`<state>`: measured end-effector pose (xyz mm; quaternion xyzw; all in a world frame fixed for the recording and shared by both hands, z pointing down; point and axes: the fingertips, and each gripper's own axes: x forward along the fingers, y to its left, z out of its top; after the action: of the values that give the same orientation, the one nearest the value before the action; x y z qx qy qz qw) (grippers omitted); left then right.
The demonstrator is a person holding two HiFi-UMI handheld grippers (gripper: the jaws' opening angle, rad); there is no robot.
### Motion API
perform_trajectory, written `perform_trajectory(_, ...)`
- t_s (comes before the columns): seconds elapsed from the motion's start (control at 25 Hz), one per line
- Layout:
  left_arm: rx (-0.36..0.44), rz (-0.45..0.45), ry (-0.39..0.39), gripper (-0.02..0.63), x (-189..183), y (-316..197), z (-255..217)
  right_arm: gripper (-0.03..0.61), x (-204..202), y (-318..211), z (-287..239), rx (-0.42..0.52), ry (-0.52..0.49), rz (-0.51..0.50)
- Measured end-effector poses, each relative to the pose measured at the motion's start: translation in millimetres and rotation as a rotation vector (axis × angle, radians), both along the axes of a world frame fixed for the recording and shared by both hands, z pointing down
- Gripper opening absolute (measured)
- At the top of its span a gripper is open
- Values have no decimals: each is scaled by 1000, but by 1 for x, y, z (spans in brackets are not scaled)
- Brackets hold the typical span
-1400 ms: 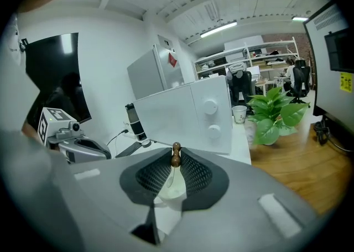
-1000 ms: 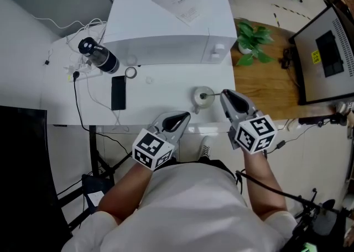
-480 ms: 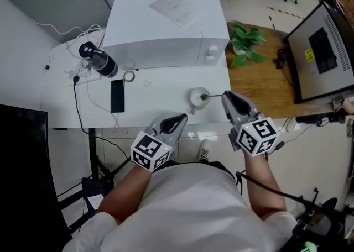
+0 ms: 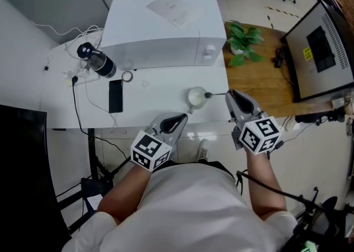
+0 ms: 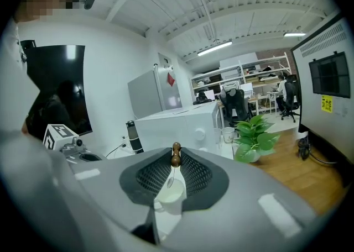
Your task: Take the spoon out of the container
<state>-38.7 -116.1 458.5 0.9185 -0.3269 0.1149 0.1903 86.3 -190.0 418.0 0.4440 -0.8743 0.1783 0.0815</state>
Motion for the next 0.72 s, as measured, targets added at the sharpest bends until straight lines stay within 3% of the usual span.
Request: perform_trajectory(0.72,-9,1,4,5,19,-5,6,57,69,-13,35,-60,43,113)
